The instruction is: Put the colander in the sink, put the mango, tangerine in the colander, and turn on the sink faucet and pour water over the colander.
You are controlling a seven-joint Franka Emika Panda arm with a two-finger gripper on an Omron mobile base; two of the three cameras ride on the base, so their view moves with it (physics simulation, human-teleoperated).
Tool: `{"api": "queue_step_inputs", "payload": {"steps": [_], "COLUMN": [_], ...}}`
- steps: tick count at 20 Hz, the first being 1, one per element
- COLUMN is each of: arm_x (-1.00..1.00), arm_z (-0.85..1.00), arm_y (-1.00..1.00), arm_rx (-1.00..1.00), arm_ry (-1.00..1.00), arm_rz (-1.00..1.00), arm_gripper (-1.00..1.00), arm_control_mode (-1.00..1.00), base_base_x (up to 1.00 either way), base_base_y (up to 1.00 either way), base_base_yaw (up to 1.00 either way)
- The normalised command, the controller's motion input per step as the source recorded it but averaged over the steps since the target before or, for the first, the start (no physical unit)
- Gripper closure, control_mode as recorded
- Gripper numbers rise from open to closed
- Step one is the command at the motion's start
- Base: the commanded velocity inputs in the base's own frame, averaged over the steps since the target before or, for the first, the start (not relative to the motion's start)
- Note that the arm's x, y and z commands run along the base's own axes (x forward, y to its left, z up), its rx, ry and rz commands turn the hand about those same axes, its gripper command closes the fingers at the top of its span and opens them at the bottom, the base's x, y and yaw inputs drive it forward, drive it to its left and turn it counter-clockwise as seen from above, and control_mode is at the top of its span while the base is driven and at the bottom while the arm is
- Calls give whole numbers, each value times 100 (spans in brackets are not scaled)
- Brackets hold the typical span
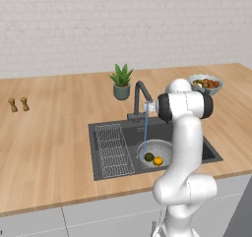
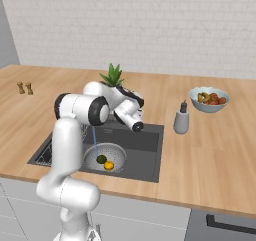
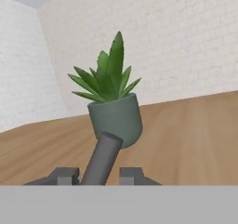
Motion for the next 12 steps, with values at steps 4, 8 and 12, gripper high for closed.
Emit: {"api": "queue_step_inputs", "payload": {"steps": [4,8,12], "arm_x": [-15,-25,-13], "arm_z": [7,18,2], "arm_y": [-22,4,-3], "arm_rx": [0,-1,-1], "arm_ry": [0,0,0], "arm_rz": [0,0,0], "arm_gripper": [100,100,100], "arm_control_mode": [-100,-100,-100], "base_base_x": [0,0,0], "base_base_y": [0,0,0], "base_base_yaw": [0,0,0]}}
